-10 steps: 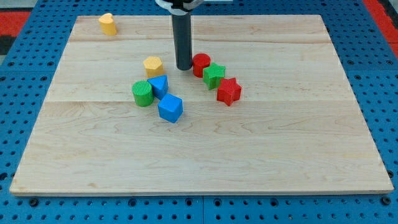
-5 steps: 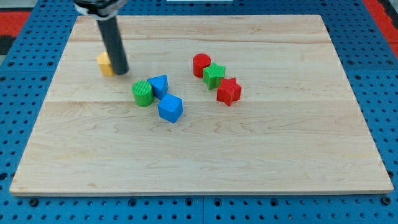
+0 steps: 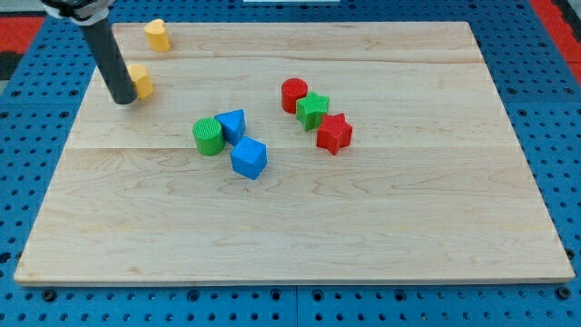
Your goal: Slide the yellow hexagon to the right of yellow heart
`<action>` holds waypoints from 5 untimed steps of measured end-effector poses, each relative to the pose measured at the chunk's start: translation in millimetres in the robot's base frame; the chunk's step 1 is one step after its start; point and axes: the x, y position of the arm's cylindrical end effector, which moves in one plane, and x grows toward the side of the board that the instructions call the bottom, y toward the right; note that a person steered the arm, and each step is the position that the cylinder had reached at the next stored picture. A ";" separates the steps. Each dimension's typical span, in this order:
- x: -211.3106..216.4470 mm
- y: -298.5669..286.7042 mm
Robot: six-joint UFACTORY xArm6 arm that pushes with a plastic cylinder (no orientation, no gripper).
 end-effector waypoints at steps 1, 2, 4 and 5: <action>-12.5 8.7; -13.6 -16.5; -44.9 32.0; -65.2 50.9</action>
